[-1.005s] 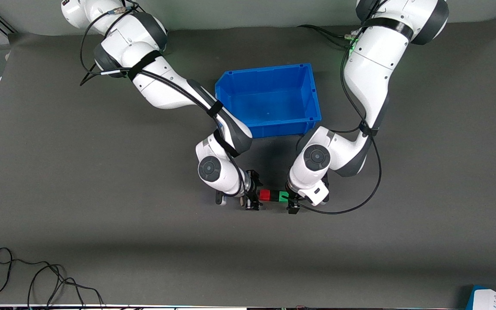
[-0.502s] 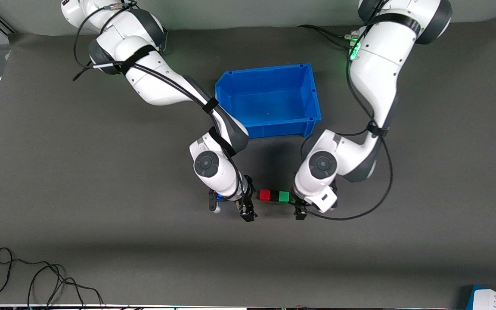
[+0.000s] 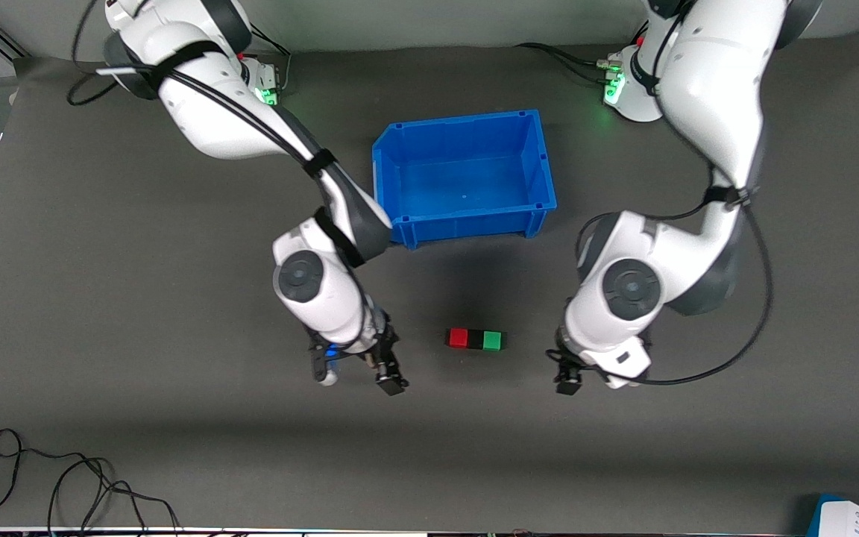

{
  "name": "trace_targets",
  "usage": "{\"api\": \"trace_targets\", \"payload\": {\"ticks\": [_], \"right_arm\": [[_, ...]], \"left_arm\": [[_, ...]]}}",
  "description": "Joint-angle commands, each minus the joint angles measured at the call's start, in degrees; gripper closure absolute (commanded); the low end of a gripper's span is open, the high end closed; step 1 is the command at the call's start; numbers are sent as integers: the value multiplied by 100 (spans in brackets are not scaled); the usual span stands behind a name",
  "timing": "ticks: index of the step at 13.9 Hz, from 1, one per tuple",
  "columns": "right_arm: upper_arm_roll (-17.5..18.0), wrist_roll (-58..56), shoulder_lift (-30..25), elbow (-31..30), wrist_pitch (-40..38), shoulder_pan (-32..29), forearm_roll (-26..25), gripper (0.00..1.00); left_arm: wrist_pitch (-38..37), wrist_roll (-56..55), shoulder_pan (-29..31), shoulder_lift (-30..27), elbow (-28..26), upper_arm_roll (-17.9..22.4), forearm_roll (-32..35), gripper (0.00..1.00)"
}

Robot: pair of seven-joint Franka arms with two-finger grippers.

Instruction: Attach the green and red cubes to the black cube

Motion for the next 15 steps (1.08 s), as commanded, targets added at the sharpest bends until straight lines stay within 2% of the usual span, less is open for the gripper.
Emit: {"api": "trace_targets", "payload": {"ticks": [1, 4, 9, 12, 14, 15], "right_arm": [[22, -804, -545, -404, -190, -241, -82, 0], [5, -938, -1141, -588, -1103, -347, -125, 0], [40, -2936, -2916, -2265, -1376, -944, -143, 0], [-266, -4362, -3743, -2530, -2263, -989, -126, 0], [-530, -5450, -4200, -2899, -2494, -1033, -126, 0], [-549, -6074, -4403, -3031, -2512, -1259, -135, 0]], "left_arm": [[-700, 827, 341, -599, -155, -30, 28, 0], [-1394, 1820, 824, -1188, -146, -39, -7, 0], [-2678, 3928, 1800, -2181, -85, -39, -16, 0], [-3101, 4940, 1942, -2473, -67, -4, 80, 0], [-3111, 5468, 1951, -2517, -67, 75, 125, 0], [-3206, 5836, 1951, -2517, -67, 101, 125, 0]]}}
